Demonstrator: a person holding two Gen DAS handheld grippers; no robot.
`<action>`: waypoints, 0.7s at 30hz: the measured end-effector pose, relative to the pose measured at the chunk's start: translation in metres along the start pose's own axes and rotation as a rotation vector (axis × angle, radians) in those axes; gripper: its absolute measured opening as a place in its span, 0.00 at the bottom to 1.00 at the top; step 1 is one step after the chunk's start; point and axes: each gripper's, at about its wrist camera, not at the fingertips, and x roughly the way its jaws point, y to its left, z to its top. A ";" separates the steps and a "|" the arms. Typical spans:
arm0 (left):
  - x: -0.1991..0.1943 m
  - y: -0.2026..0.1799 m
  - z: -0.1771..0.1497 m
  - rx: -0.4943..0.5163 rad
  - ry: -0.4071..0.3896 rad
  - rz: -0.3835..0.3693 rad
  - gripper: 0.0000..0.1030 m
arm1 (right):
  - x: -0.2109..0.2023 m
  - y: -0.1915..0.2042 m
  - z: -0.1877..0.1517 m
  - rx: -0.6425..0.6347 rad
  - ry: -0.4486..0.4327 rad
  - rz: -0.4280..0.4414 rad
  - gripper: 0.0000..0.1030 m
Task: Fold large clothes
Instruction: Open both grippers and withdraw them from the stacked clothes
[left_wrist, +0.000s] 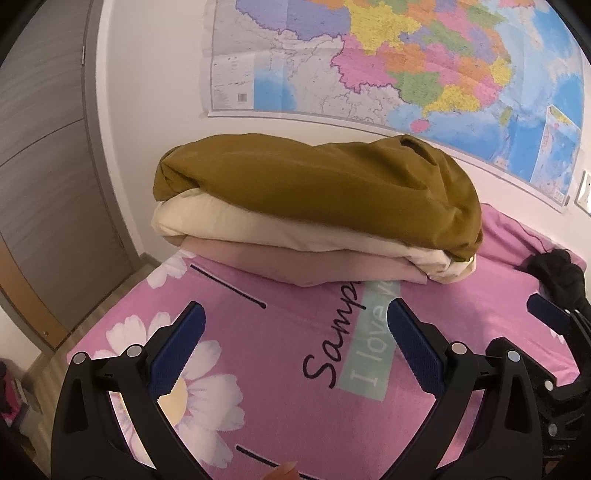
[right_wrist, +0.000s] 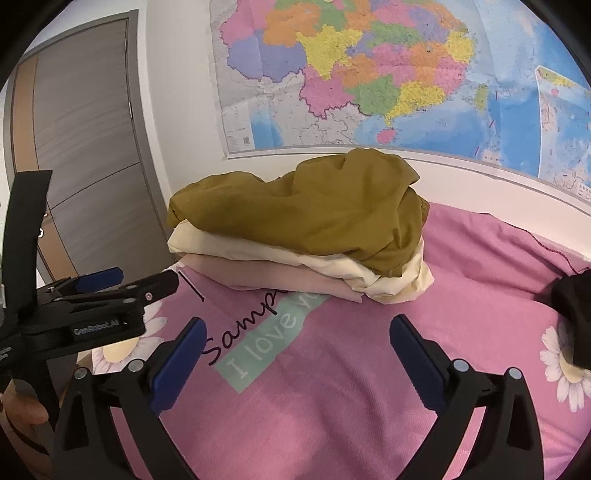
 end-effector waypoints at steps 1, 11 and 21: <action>0.000 0.000 -0.001 -0.002 0.003 0.001 0.95 | -0.001 0.000 0.000 -0.001 -0.003 0.002 0.94; -0.009 -0.004 -0.009 0.011 0.005 0.016 0.95 | -0.014 0.006 -0.005 -0.004 -0.014 0.022 0.94; -0.013 -0.007 -0.010 0.013 0.003 0.017 0.95 | -0.023 0.005 -0.007 0.003 -0.027 0.022 0.94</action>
